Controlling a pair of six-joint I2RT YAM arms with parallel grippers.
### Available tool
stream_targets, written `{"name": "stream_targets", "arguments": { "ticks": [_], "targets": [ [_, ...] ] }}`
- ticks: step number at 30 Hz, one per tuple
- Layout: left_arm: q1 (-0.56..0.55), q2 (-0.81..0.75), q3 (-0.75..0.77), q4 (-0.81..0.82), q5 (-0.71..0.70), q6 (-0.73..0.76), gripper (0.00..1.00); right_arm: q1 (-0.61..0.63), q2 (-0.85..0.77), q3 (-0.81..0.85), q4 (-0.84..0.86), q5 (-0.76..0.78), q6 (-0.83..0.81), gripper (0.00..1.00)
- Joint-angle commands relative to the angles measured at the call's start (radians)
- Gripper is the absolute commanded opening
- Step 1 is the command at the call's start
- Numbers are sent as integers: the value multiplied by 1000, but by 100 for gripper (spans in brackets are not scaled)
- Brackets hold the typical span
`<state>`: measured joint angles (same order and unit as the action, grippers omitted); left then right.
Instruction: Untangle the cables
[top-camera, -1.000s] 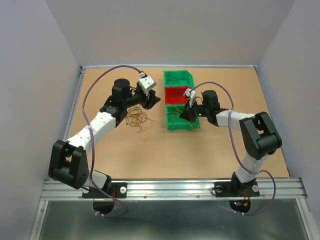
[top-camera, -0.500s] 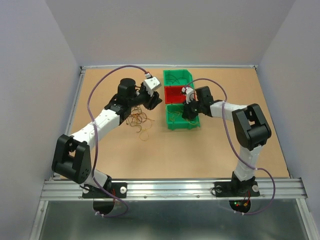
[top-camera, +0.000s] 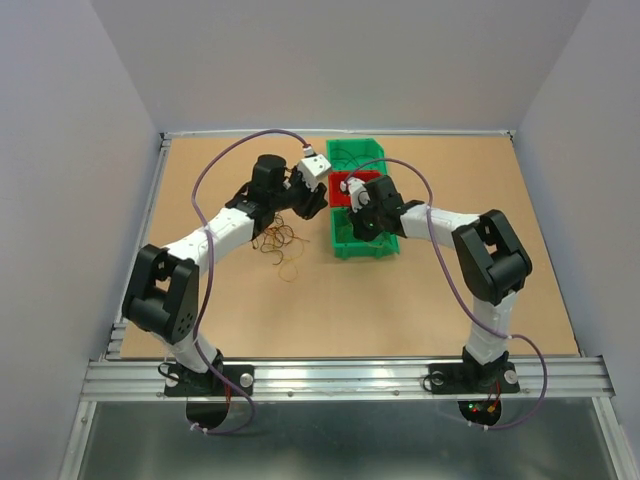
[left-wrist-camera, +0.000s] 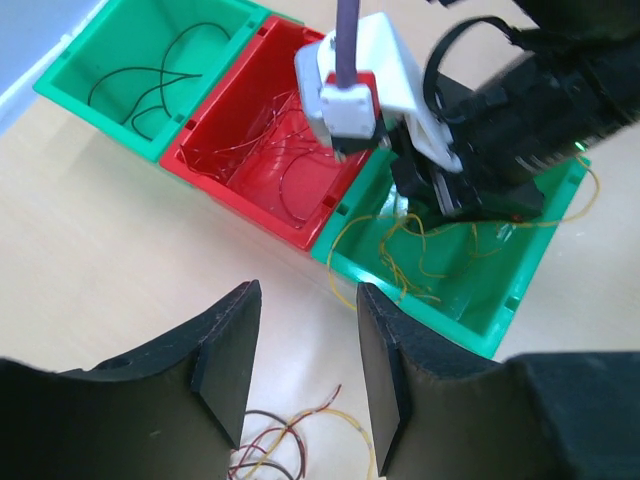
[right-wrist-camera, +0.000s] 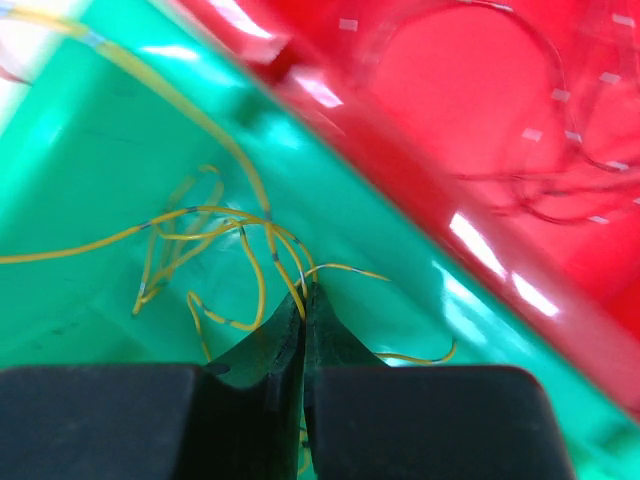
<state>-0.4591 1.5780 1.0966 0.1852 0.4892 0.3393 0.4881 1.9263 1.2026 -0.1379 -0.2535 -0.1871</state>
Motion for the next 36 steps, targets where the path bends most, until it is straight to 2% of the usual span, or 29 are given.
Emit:
{"name": "stream_targets", "arguments": {
  "ticks": [1, 8, 14, 18, 26, 34, 36],
  "targets": [
    [-10, 49, 77, -10, -20, -3, 53, 62, -1, 51, -57, 46, 23, 4],
    [8, 102, 114, -23, -116, -40, 46, 108, 57, 96, -55, -13, 57, 3],
    [28, 63, 97, -26, -100, -63, 46, 113, 33, 74, -17, 54, 110, 5],
    [69, 34, 98, -50, -23, -97, 47, 113, -9, 46, 6, 42, 121, 10],
    [89, 114, 213, -295, 210, -94, 50, 113, 3, 49, 6, 71, 127, 13],
    [63, 125, 190, -348, 242, -72, 50, 113, -4, 45, 7, 88, 135, 18],
    [50, 138, 194, -349, 210, -72, 50, 113, -10, 41, 8, 85, 136, 18]
  ]
}}
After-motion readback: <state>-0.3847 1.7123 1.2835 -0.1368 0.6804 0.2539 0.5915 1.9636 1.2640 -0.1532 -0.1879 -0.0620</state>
